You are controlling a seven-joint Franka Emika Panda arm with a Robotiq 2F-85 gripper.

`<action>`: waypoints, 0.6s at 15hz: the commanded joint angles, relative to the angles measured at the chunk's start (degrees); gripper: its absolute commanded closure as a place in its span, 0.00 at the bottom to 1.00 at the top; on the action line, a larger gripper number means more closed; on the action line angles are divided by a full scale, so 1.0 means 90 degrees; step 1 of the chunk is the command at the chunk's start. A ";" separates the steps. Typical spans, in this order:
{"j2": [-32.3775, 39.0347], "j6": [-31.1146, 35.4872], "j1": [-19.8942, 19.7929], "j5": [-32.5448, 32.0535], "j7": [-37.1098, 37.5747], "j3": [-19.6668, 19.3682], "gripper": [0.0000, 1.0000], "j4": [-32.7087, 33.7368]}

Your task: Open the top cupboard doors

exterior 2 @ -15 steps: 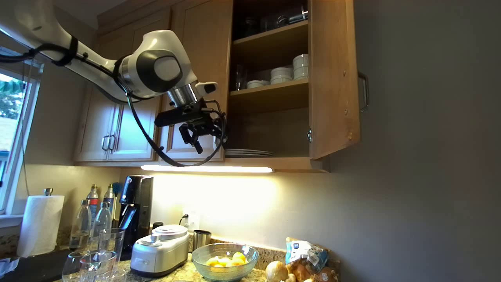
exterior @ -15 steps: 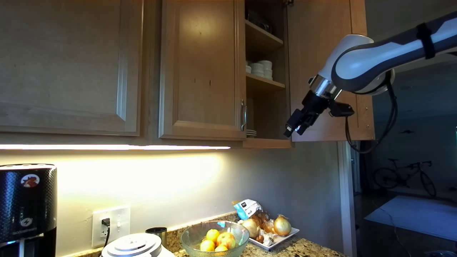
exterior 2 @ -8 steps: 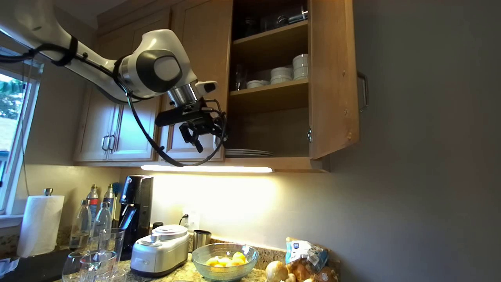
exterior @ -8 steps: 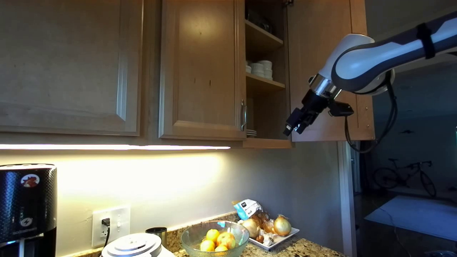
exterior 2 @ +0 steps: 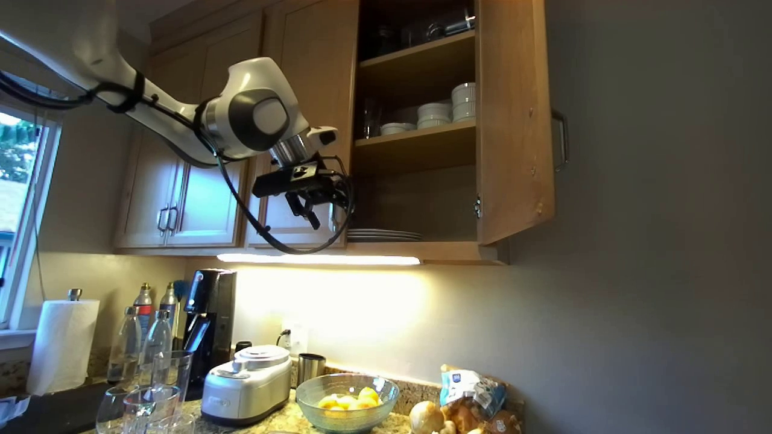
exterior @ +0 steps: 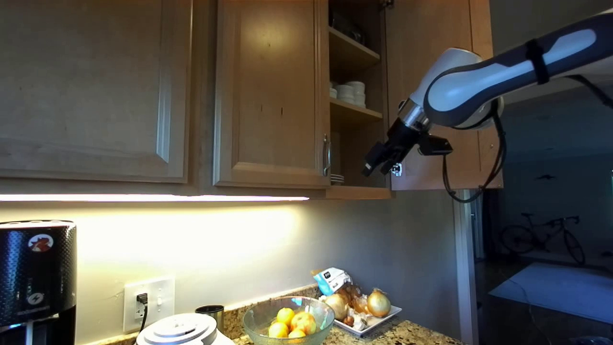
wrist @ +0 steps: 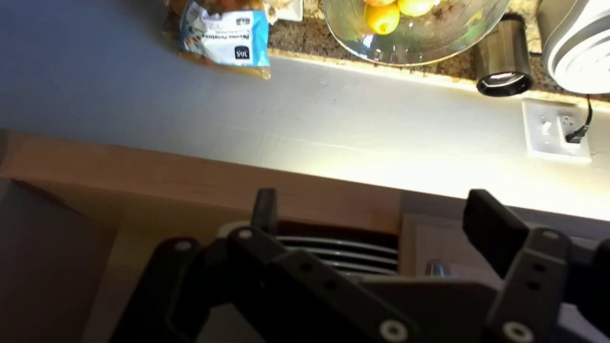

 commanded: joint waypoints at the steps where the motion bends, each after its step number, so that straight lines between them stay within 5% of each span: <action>1: 0.0909 0.0323 0.0041 0.0055 0.0140 0.0034 0.00 0.0981; 9: 0.1378 -0.0961 0.0361 0.0719 -0.0038 0.0103 0.00 0.2052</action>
